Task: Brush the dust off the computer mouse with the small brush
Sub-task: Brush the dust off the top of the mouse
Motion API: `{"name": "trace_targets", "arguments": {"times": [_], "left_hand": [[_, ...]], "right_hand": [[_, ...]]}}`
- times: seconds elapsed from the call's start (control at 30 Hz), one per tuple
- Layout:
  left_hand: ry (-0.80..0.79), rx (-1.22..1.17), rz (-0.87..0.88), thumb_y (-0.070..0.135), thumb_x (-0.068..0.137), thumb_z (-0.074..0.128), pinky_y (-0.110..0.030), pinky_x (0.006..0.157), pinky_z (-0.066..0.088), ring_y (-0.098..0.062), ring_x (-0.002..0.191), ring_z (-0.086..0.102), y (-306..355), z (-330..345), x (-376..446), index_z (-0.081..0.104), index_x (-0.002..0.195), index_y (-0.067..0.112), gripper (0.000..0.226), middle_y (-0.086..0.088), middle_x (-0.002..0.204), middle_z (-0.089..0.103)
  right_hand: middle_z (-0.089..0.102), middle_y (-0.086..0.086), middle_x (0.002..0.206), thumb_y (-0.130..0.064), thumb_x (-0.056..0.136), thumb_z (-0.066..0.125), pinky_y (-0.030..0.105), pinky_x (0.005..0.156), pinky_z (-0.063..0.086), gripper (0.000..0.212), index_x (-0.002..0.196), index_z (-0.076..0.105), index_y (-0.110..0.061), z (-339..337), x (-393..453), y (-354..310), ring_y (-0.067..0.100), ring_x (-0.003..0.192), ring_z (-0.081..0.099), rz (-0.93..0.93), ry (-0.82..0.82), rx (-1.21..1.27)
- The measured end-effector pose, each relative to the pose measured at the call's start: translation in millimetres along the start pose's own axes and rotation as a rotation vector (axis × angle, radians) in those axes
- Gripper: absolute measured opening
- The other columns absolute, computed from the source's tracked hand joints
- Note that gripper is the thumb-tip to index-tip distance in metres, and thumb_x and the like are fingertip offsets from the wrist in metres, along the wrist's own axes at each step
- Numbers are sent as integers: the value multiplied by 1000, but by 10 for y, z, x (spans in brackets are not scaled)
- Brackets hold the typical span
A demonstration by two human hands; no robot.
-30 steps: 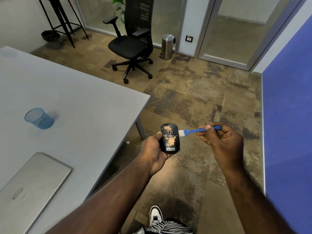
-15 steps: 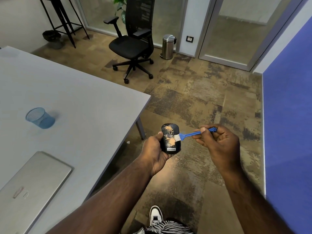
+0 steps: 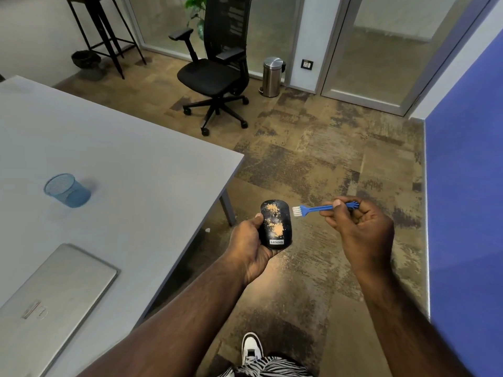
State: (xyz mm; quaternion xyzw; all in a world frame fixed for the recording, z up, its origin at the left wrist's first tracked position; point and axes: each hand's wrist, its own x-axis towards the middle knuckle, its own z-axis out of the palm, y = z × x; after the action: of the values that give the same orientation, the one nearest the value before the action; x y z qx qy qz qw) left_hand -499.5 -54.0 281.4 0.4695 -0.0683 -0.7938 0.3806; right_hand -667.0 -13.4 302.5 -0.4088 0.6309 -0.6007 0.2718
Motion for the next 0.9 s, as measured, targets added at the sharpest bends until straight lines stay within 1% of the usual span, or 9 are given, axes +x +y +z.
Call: {"name": "trace_targets", "arguments": {"times": [0.17, 0.23, 0.33, 0.47, 0.57, 0.63, 0.7, 0.8, 0.9], "left_hand": [[0, 7, 3, 23, 105, 29, -52, 91, 48, -34, 96, 63, 17, 1, -9, 58, 102, 4, 34, -21, 110, 65], [-7, -6, 0, 22, 105, 29, -53, 94, 47, -35, 100, 63, 21, -4, -11, 57, 104, 4, 33, -22, 113, 65], [-3, -18, 2, 22, 105, 30, -53, 94, 47, -32, 94, 63, 29, -3, -27, 57, 103, 5, 32, -19, 107, 65], [-5, -10, 5, 22, 104, 29, -52, 91, 48, -33, 93, 64, 24, 3, -23, 57, 104, 4, 33, -20, 106, 65], [-19, -12, 3, 22, 104, 29, -53, 91, 48, -33, 95, 63, 14, 0, -14, 56, 112, 4, 33, -21, 110, 65], [-19, -9, 3, 21, 104, 30, -52, 90, 49, -31, 92, 63, 10, -5, -18, 57, 110, 5, 32, -19, 107, 65], [-30, 3, 2, 21, 104, 30, -51, 88, 50, -31, 91, 63, 5, -12, -12, 58, 112, 4, 33, -20, 109, 65], [-42, 32, 3, 21, 104, 31, -49, 86, 51, -30, 90, 63, -10, 1, -11, 59, 116, 3, 36, -20, 112, 64], [-33, 29, 0, 20, 104, 33, -48, 81, 52, -28, 86, 64, -29, 9, -17, 58, 118, 3, 33, -17, 106, 65]], "right_hand": [[76, -1, 78, 2, 90, 63, 25, 63, 61, 17, 88, 68, -14, 3, -48, -41, 15, 72, 76, 0, -131, 24], [75, 2, 83, 0, 91, 63, 27, 65, 62, 13, 92, 69, -12, 3, -26, -18, 15, 73, 76, 1, -99, 15], [75, 1, 82, -2, 91, 63, 26, 66, 61, 11, 95, 68, -11, -44, 5, -20, 14, 74, 76, -5, -50, 36], [77, -6, 81, 3, 90, 63, 23, 63, 60, 17, 89, 68, -13, -46, -65, -36, 13, 73, 76, -34, -177, 21], [77, -3, 79, -1, 91, 64, 29, 68, 62, 13, 93, 69, -12, -37, -27, 12, 14, 75, 76, -13, -110, 4], [76, 0, 81, -4, 92, 63, 31, 70, 62, 11, 95, 69, -13, -58, 23, 10, 17, 76, 76, 13, -48, 46], [77, 2, 80, -3, 93, 62, 29, 68, 62, 14, 92, 69, -15, -59, 38, -17, 18, 75, 76, 28, -57, 85], [77, -2, 77, -1, 92, 62, 28, 68, 62, 14, 91, 68, -14, -17, 15, -21, 16, 72, 76, 58, -119, 67], [76, -3, 76, -6, 93, 63, 29, 70, 62, 11, 94, 69, -16, -16, 73, 3, 15, 75, 76, 67, -66, 33]]}}
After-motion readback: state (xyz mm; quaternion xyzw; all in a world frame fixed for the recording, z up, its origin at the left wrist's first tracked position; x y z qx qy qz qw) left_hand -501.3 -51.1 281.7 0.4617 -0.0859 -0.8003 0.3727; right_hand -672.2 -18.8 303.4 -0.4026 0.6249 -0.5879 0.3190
